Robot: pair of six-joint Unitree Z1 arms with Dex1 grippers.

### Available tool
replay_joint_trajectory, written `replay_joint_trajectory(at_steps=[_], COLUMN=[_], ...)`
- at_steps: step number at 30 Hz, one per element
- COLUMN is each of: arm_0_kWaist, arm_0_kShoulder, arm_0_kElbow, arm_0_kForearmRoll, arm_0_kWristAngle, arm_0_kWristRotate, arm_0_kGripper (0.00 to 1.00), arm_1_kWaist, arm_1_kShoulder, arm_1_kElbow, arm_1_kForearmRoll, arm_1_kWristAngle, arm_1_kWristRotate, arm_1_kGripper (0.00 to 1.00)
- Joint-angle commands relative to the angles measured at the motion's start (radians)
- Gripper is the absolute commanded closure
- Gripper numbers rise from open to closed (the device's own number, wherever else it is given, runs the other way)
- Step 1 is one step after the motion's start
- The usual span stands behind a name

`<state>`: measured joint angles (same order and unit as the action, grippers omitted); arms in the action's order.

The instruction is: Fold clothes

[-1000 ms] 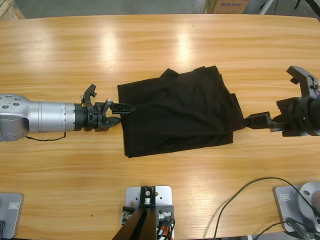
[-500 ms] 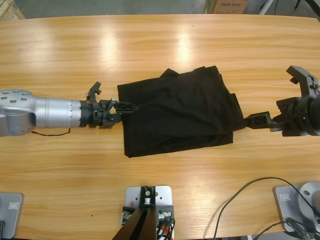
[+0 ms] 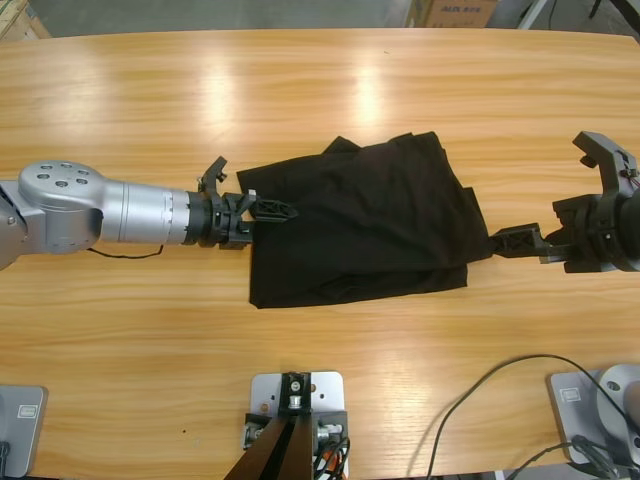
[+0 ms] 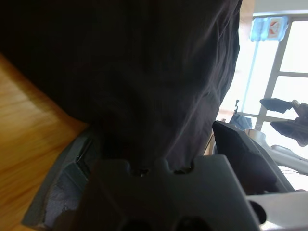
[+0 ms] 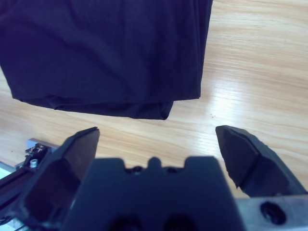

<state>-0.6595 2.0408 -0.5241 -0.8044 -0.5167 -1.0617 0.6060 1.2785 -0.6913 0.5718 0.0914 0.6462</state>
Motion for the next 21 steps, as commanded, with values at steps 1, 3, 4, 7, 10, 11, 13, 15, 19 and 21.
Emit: replay_joint_trajectory(at_steps=[1,3,4,7,10,11,13,15,19,21], arm_0_kWaist=[-0.003,-0.003,-0.004,-0.019,-0.02,-0.02,-0.02,-0.023,-0.034,-0.035], arm_0_kShoulder=[0.035,0.04,0.042,0.047,0.058,0.06,0.062,0.069,0.079,0.079], arm_0_kElbow=[0.097,0.065,0.039,-0.043,-0.1,-0.112,-0.118,-0.116,-0.121,-0.135], arm_0_kForearmRoll=[0.05,0.069,0.085,0.135,0.16,0.166,0.171,0.171,0.174,0.203], arm_0_kWristAngle=[0.022,0.015,0.014,0.015,0.017,0.017,0.015,0.011,0.007,0.013], arm_0_kWristRotate=[0.028,0.028,0.029,0.028,0.028,0.028,0.028,0.028,0.077,0.112], arm_0_kGripper=[0.091,0.092,0.092,0.086,0.079,0.079,0.082,0.133,0.531,0.928], arm_1_kWaist=[0.008,0.008,0.008,0.008,0.008,0.008,0.008,0.008,0.008,0.008], arm_1_kShoulder=[-0.011,-0.011,-0.009,-0.007,-0.009,-0.01,-0.008,-0.007,-0.004,-0.004], arm_1_kElbow=[-0.001,-0.001,-0.001,-0.001,-0.001,-0.001,-0.001,-0.001,-0.001,-0.001], arm_1_kForearmRoll=[0.002,0.002,0.002,0.0,0.0,0.0,0.0,-0.002,-0.004,-0.004], arm_1_kWristAngle=[-0.01,-0.01,-0.01,-0.012,-0.013,-0.013,-0.014,-0.015,-0.013,-0.012], arm_1_kWristRotate=[-0.011,-0.011,-0.011,-0.011,-0.011,-0.011,-0.011,-0.011,-0.011,-0.01], arm_1_kGripper=[0.0,0.0,0.0,0.0,0.0,0.0,0.0,0.0,0.0,0.0])
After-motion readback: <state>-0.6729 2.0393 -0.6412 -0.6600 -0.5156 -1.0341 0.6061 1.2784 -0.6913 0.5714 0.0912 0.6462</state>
